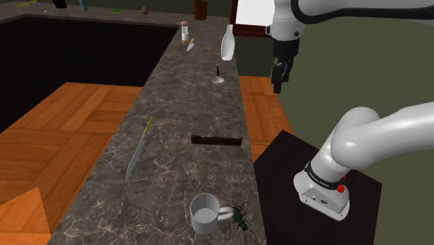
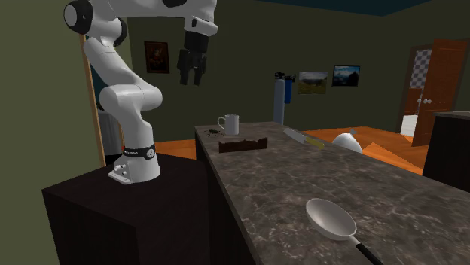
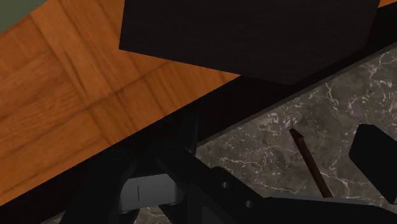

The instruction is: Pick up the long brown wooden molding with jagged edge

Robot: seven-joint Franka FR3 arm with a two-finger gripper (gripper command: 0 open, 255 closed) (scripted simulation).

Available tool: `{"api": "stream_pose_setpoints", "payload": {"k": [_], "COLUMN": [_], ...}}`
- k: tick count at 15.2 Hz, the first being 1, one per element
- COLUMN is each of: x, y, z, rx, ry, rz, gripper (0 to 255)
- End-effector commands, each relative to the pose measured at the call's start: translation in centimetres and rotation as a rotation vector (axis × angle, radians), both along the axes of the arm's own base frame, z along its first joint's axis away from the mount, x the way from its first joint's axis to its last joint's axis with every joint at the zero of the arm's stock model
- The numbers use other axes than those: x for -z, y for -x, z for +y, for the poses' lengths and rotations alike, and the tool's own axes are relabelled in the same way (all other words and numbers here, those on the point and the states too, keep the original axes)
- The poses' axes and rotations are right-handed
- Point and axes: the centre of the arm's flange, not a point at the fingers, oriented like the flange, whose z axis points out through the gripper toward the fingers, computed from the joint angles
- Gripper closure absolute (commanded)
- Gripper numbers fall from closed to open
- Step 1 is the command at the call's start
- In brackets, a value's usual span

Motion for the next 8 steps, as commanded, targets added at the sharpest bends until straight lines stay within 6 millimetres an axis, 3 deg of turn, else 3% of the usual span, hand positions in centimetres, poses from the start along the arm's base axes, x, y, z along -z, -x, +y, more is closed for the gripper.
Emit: {"api": "stream_pose_setpoints", "payload": {"k": [1, 8], "x": [0.0, 5.9], "y": [0.0, -4.4], "z": [0.0, 4.8], "rx": [0.0, -0.171], "ry": [0.0, -0.022], "rz": [0.0, -0.039], "gripper": [0, 0]}}
